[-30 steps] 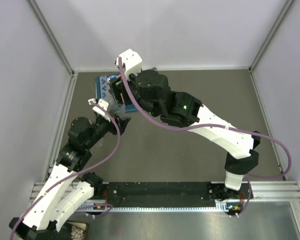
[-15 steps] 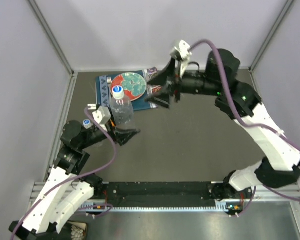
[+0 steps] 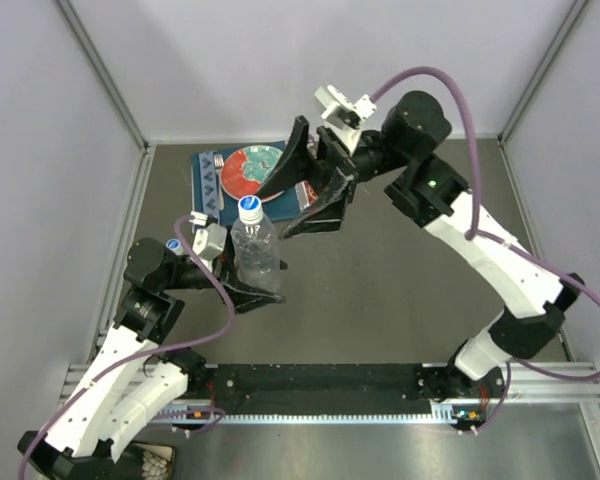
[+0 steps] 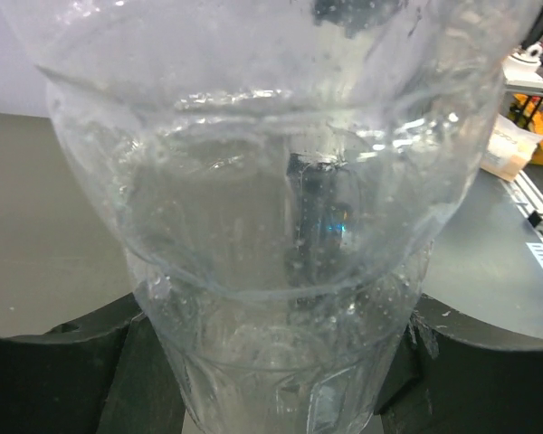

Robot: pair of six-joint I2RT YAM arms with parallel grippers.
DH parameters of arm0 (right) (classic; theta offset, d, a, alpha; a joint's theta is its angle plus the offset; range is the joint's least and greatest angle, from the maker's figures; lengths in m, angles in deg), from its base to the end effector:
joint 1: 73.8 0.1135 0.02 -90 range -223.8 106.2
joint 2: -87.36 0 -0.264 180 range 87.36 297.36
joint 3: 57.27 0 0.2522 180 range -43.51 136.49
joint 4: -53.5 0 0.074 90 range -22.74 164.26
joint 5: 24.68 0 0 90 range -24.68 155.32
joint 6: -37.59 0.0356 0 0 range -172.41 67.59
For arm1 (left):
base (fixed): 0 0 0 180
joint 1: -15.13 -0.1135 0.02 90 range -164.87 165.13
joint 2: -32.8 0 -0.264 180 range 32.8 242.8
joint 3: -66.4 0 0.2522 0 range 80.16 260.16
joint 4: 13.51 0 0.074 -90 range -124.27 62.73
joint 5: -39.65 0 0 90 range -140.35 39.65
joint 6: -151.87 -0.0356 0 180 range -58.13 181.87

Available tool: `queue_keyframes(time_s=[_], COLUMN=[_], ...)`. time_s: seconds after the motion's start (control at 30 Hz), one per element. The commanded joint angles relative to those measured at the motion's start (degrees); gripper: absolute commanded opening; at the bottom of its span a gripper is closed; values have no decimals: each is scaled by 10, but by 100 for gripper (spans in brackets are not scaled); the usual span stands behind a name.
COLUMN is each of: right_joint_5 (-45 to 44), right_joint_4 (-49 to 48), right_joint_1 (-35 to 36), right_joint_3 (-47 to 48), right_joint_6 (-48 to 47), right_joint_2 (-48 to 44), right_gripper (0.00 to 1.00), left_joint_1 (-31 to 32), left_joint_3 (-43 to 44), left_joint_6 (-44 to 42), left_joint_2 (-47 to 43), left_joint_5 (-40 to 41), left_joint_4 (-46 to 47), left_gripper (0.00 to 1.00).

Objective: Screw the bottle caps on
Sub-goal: Screw the bottle cap onto the plastic bottle.

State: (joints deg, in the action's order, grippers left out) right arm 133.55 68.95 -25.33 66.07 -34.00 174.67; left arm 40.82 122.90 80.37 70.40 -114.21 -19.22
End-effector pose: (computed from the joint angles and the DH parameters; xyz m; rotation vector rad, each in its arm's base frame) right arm 0.1696 0.2414 0.5562 -1.4411 0.8526 1.6291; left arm 0.1094 -0.0881 0.3767 1.0838 1.2136 -1.3455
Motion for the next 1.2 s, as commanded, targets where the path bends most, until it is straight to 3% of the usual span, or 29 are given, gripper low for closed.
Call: queue_keyframes(time_s=[0.0, 0.23, 0.53, 0.83, 0.97, 1.17], right_joint_5=[59, 70, 79, 64, 63, 67], right_joint_4=[-169, -262, -281, -257, -289, -293], right_joint_1=[-3, 0, 24, 28, 27, 29], right_joint_3=[34, 52, 68, 96, 107, 104], right_joint_6=[129, 211, 237, 239, 270, 273], right_joint_2=[44, 75, 101, 131, 144, 145], right_gripper=[73, 71, 61, 63, 63, 56], left_joint_1=[8, 16, 17, 17, 17, 17], left_joint_3=[-2, -7, -14, -6, -7, -8], left_joint_6=[12, -7, -20, -22, -25, -27], left_joint_2=[3, 6, 6, 5, 5, 0], left_joint_5=[-35, -27, -3, -7, -12, -8], left_joint_4=[41, 34, 32, 32, 30, 30], left_gripper=[0, 0, 0, 0, 0, 0])
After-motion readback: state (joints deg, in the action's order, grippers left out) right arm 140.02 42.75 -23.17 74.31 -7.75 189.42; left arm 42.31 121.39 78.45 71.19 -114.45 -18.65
